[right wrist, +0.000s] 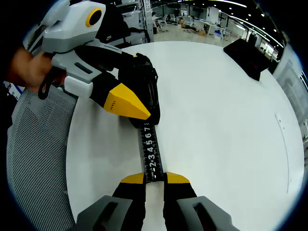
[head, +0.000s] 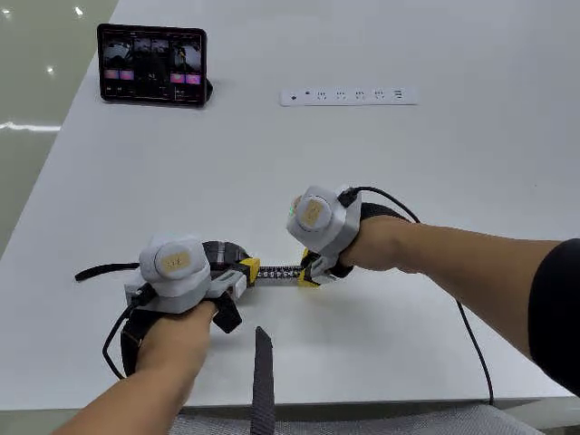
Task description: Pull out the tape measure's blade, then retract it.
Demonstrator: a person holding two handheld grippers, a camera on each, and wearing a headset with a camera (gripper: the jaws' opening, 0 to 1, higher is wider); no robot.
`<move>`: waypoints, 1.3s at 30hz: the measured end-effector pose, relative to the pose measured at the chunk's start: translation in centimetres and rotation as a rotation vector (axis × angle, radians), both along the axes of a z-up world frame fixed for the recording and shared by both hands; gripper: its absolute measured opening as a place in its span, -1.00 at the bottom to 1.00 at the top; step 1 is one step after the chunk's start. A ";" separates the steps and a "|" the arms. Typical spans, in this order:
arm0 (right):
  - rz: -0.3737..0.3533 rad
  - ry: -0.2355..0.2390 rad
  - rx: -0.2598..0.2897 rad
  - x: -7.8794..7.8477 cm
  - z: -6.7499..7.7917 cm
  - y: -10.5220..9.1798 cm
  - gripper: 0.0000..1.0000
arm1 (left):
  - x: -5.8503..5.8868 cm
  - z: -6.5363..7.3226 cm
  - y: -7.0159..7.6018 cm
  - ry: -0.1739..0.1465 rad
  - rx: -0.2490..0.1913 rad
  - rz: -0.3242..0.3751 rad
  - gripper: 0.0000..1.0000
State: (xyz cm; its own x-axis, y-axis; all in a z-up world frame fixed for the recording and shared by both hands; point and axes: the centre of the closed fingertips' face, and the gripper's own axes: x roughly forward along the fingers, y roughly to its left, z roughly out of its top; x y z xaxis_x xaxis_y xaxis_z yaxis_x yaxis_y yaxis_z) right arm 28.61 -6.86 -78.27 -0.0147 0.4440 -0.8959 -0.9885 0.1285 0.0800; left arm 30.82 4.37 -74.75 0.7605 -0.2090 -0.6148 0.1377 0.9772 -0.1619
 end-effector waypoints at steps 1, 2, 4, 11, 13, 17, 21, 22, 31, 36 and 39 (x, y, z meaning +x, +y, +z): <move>0.003 0.001 0.010 0.0 0.0 0.1 -0.81 | 0.0 0.0 0.0 -0.001 -0.006 0.000 0.17; -0.004 0.006 0.022 -0.1 0.0 0.3 -0.81 | 0.0 0.0 0.0 -0.002 -0.005 -0.002 0.17; -0.016 0.021 0.051 -0.2 0.0 0.9 -0.80 | 0.1 0.0 0.0 -0.003 -0.004 -0.008 0.16; -0.002 0.005 0.062 -0.2 0.0 2.3 -0.80 | 0.2 0.0 0.0 -0.001 -0.006 -0.009 0.16; -0.001 0.006 0.063 -0.1 0.0 2.3 -0.80 | 0.2 0.0 0.0 0.000 -0.005 -0.008 0.16; -0.004 0.005 0.074 0.0 -0.1 2.6 -0.80 | 0.2 0.0 0.0 0.001 -0.007 -0.005 0.16; -0.001 -0.001 0.090 0.1 -0.1 3.1 -0.80 | 0.2 -0.1 0.1 0.006 -0.010 -0.002 0.16; -0.002 -0.002 0.091 0.1 -0.1 3.1 -0.80 | 0.2 -0.1 0.1 0.007 -0.010 -0.002 0.16; 0.005 -0.003 0.115 0.2 -0.1 4.0 -0.80 | 0.2 -0.1 0.1 0.010 -0.016 0.000 0.17; 0.008 -0.005 0.131 0.2 0.0 4.7 -0.80 | 0.2 -0.1 0.2 0.013 -0.019 -0.001 0.17; 0.005 0.000 0.141 0.3 0.0 5.0 -0.80 | 0.2 -0.1 0.2 0.014 -0.020 -0.002 0.17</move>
State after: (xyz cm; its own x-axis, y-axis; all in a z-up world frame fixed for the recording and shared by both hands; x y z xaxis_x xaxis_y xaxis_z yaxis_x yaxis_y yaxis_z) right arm 28.89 -1.86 -78.27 -0.0171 0.5653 -0.8247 -0.9891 0.1112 0.0967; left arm 31.05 4.54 -74.82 0.7514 -0.2228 -0.6211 0.1372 0.9735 -0.1832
